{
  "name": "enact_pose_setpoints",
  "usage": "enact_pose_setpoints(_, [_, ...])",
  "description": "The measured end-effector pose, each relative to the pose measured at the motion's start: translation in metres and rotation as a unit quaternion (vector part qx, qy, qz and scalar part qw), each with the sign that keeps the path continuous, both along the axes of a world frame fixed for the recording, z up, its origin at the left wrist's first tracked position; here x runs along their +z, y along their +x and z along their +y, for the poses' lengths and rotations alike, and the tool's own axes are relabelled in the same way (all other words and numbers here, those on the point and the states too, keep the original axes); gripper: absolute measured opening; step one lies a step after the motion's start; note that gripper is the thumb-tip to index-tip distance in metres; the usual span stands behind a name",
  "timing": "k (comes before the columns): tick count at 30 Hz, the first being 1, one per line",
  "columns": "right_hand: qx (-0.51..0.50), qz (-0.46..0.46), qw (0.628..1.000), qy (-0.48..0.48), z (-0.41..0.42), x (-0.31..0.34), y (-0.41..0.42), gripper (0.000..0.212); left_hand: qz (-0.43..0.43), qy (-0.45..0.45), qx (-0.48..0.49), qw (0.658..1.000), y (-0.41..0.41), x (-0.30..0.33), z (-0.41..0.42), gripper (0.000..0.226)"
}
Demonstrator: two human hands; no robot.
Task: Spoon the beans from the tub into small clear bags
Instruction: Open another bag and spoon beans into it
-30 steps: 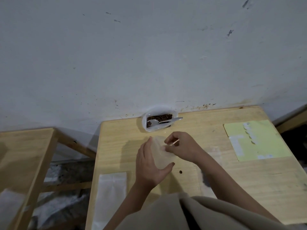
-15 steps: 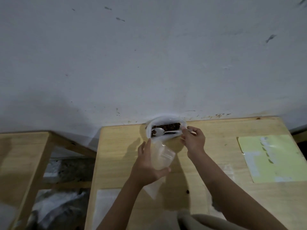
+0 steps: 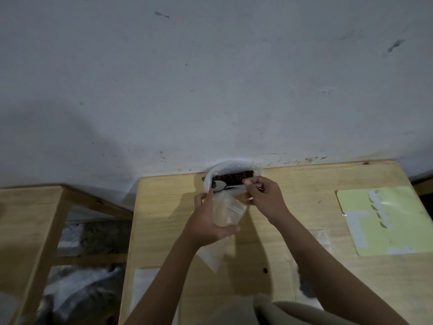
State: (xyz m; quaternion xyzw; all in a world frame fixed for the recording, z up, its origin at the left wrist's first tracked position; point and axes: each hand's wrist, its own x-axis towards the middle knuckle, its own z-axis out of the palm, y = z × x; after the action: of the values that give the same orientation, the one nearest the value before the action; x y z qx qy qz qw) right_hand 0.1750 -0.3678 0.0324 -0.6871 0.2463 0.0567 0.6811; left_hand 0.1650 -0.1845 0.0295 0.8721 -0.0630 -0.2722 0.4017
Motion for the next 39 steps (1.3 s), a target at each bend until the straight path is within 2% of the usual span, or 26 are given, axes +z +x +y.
enact_pose_setpoints(5, [-0.065,-0.026,0.997,0.042,-0.002,0.006,-0.003,0.021,0.004,-0.016,0.003,1.0,-0.003,0.009,-0.002,0.119])
enact_pose_setpoints(12, [-0.065,-0.033,0.997,0.031,0.003,0.005,0.002,0.012,0.004,-0.02,0.001,1.0,-0.004,0.013,-0.002,0.12])
enact_pose_setpoints(18, [-0.067,-0.058,0.993,-0.081,0.01,-0.01,0.003,0.013,0.013,-0.019,0.002,1.0,-0.004,0.013,0.0,0.123])
enact_pose_setpoints(20, [-0.062,-0.053,0.993,-0.088,0.011,-0.015,0.002,0.013,0.012,-0.016,0.002,1.0,-0.003,0.013,0.0,0.123])
enact_pose_setpoints(24, [-0.062,-0.037,0.995,-0.065,0.009,-0.019,-0.001,0.019,0.006,-0.02,0.005,1.0,-0.001,0.013,0.0,0.119])
enact_pose_setpoints(31, [-0.112,-0.01,0.993,0.031,0.001,-0.015,-0.009,0.015,-0.006,-0.016,0.003,1.0,-0.002,0.009,0.003,0.118])
enact_pose_setpoints(39, [-0.131,-0.021,0.99,0.054,-0.016,-0.01,-0.033,0.016,-0.04,-0.008,0.018,0.999,-0.017,0.005,0.009,0.111])
